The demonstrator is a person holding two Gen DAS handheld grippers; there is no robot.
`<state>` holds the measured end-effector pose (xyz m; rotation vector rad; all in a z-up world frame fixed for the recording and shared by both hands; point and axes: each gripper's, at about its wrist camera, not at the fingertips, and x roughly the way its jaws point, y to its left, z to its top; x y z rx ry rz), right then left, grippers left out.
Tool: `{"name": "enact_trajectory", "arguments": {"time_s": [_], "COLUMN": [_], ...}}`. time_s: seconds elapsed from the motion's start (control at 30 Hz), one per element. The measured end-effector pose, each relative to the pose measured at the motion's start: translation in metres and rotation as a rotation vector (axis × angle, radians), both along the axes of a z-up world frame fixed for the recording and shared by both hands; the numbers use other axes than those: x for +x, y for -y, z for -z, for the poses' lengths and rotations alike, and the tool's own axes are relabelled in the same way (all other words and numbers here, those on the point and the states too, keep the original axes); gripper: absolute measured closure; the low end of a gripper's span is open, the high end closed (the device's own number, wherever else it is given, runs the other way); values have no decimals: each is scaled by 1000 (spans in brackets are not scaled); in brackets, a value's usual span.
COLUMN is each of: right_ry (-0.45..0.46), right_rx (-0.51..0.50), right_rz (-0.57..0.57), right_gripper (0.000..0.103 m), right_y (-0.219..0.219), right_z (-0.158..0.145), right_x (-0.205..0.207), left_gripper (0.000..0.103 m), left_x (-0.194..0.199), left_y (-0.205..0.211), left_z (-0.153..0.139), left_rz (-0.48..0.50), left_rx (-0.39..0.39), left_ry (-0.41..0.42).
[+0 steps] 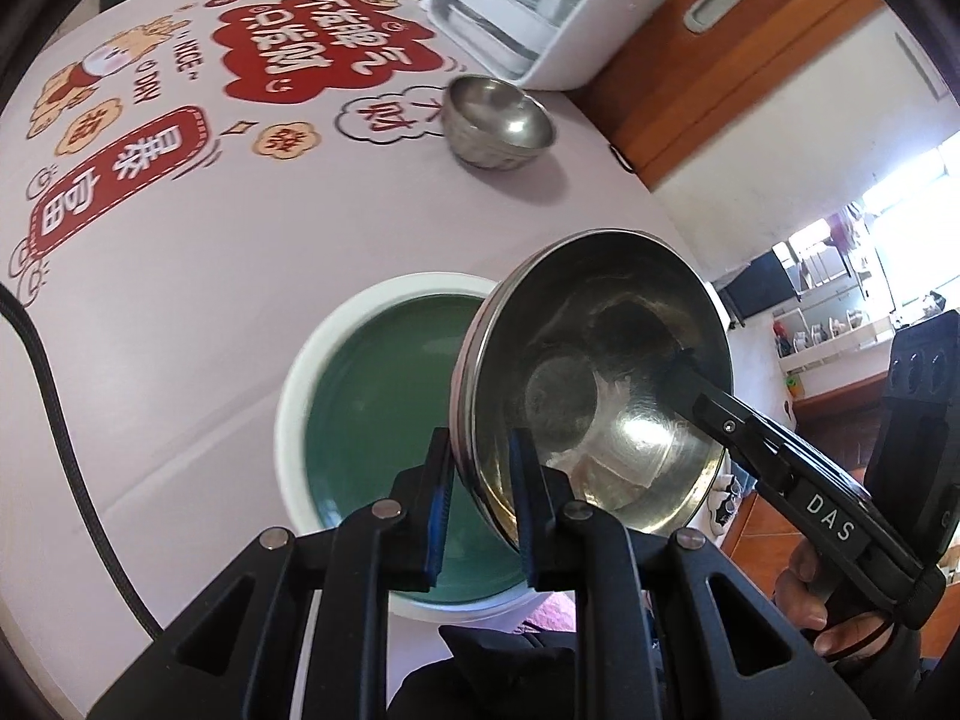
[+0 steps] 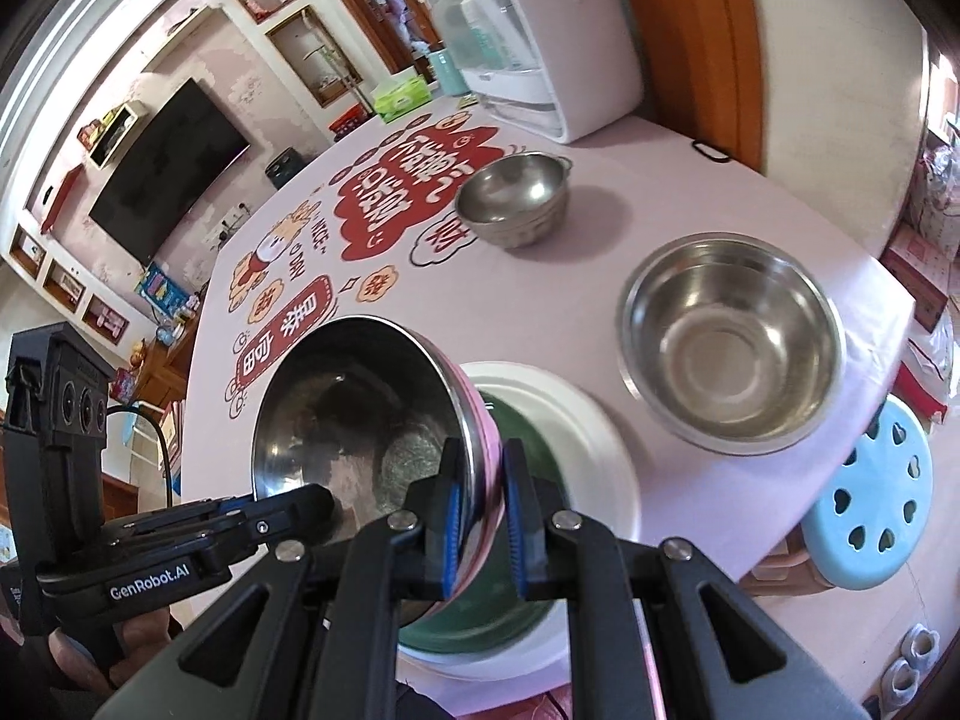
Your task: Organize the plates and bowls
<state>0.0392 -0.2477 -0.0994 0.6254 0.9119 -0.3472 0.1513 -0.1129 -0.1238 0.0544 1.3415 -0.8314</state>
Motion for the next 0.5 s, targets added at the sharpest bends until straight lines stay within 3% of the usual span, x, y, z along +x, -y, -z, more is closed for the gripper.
{"name": "enact_trajectory", "arguments": {"time_s": [0.5], "right_ry": [-7], "right_rx": [-21], "right_rz": [-9], "right_gripper": [90], "right_y": [62], "right_z": [-12], "right_x": [-20], "left_gripper": [85], "left_x": [-13], "left_y": [63], "left_z": [-13], "left_rz": [44], "left_rx": [-36], "left_ry": [27]}}
